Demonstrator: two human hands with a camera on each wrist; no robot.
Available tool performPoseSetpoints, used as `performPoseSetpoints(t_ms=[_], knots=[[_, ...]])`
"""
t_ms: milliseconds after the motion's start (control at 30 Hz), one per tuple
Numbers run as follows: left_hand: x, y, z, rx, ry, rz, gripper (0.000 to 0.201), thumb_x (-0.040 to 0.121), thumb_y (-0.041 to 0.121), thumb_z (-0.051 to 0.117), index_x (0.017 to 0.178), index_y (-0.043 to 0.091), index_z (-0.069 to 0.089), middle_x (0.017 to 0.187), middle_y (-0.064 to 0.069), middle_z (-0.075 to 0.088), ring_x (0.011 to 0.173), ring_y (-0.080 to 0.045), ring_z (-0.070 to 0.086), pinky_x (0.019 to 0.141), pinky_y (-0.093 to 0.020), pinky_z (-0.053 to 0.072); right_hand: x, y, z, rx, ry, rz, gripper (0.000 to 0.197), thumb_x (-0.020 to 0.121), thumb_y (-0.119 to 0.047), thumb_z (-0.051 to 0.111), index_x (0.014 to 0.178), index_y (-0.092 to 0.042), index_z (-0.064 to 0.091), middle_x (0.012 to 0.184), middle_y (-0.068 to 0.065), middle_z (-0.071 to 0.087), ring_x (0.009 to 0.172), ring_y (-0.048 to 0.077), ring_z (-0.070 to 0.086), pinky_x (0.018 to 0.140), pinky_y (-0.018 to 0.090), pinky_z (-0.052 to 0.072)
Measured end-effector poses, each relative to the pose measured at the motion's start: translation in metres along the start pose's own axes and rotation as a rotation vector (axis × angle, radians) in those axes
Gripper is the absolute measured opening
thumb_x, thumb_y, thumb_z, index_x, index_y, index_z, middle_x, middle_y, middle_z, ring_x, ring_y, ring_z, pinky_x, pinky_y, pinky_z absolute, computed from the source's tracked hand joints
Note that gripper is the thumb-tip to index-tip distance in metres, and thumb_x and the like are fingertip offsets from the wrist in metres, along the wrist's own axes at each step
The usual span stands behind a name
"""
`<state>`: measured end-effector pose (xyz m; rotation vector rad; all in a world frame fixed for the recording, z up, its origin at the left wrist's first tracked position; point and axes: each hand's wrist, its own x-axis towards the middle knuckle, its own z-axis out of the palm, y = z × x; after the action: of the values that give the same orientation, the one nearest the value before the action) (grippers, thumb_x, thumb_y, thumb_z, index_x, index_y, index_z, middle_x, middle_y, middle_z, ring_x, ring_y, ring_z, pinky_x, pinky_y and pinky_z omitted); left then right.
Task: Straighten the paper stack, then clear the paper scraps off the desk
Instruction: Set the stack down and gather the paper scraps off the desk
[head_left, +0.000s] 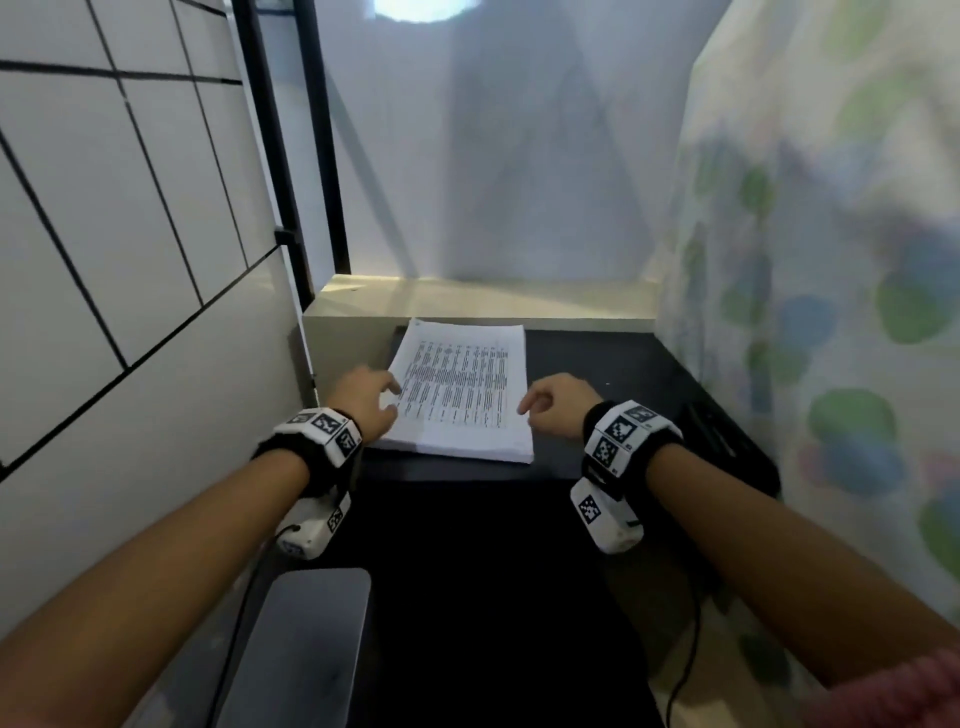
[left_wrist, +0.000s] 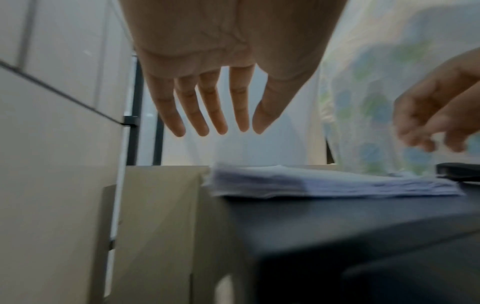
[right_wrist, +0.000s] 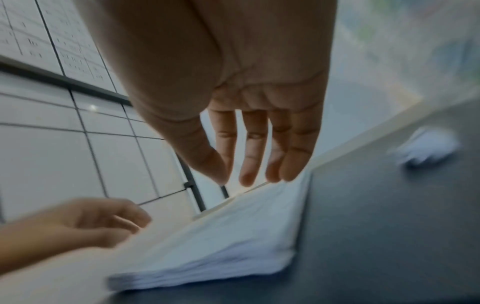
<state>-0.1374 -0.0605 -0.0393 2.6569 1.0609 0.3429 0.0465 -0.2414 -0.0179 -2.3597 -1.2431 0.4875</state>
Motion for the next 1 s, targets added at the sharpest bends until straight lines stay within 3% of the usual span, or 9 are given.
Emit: performPoseSetpoints(t_ms=[67,167,300,367,467,633,833,1000], knots=[[0.008,0.029,0.006,0.007,-0.052,0.094,0.031,0.086,0.018,0.059,0.116,0.014,0.064,0.122,-0.013,0.056,0.115,-0.030,0.054,0.102,-0.034,0.041,0.001,0.024,-0.012,-0.165,0.035,0.052,0.029,0.084,-0.008,0.058,0.109,-0.016,0.068,0.108,0.004,0.063,0.101,0.018,0.060,0.084,0.022,0.045],[0.019,0.075,0.013,0.003,-0.121,0.202,0.030,0.087,0.015,0.055,0.116,0.014,0.063,0.122,-0.011,0.056,0.116,-0.027,0.053,0.101,-0.032,0.039,0.011,0.055,-0.024,-0.317,0.020,0.148,0.041,0.085,-0.011,0.059,0.125,-0.021,0.059,0.132,0.007,0.054,0.119,0.026,0.057,0.099,0.032,0.048],[0.034,0.121,0.026,0.034,-0.206,0.294,0.031,0.090,0.015,0.053,0.120,0.014,0.061,0.125,-0.010,0.055,0.117,-0.025,0.053,0.100,-0.032,0.042,0.021,0.073,-0.025,-0.406,-0.060,0.176,0.049,0.091,-0.016,0.053,0.139,-0.020,0.045,0.144,0.013,0.043,0.130,0.030,0.046,0.107,0.035,0.042],[0.042,0.139,0.031,0.053,-0.242,0.330,0.031,0.091,0.016,0.052,0.121,0.013,0.061,0.126,-0.010,0.056,0.117,-0.025,0.054,0.100,-0.032,0.042,0.025,0.075,-0.024,-0.443,-0.125,0.152,0.048,0.092,-0.012,0.052,0.140,-0.015,0.046,0.145,0.012,0.043,0.133,0.029,0.044,0.110,0.035,0.038],[0.054,0.159,0.040,0.069,-0.270,0.362,0.031,0.091,0.013,0.052,0.120,0.008,0.063,0.124,-0.012,0.061,0.115,-0.027,0.058,0.097,-0.031,0.045,0.032,0.076,-0.024,-0.438,-0.145,0.142,0.037,0.090,-0.011,0.055,0.127,-0.012,0.060,0.138,0.010,0.053,0.126,0.029,0.052,0.106,0.034,0.043],[0.079,0.177,0.059,0.143,-0.328,0.383,0.031,0.089,0.012,0.054,0.117,0.007,0.065,0.122,-0.015,0.064,0.113,-0.030,0.061,0.094,-0.033,0.048,0.041,0.095,-0.029,-0.342,-0.003,0.111,0.019,0.085,-0.007,0.061,0.098,-0.011,0.074,0.114,0.009,0.070,0.108,0.027,0.064,0.095,0.032,0.051],[0.115,0.204,0.076,0.213,-0.373,0.402,0.030,0.089,0.012,0.055,0.116,0.007,0.065,0.120,-0.016,0.066,0.110,-0.033,0.063,0.092,-0.033,0.049,0.057,0.127,-0.070,-0.090,0.162,0.256,0.019,0.079,-0.013,0.074,0.097,-0.011,0.073,0.105,0.009,0.073,0.099,0.023,0.068,0.090,0.030,0.054],[0.141,0.234,0.100,0.329,-0.485,0.414,0.040,0.095,0.017,0.049,0.133,0.005,0.051,0.138,-0.014,0.052,0.124,-0.031,0.053,0.103,-0.034,0.043,0.074,0.154,-0.094,0.027,0.206,0.360,0.015,0.077,-0.009,0.076,0.092,-0.007,0.076,0.097,0.012,0.075,0.092,0.023,0.071,0.088,0.032,0.056]])
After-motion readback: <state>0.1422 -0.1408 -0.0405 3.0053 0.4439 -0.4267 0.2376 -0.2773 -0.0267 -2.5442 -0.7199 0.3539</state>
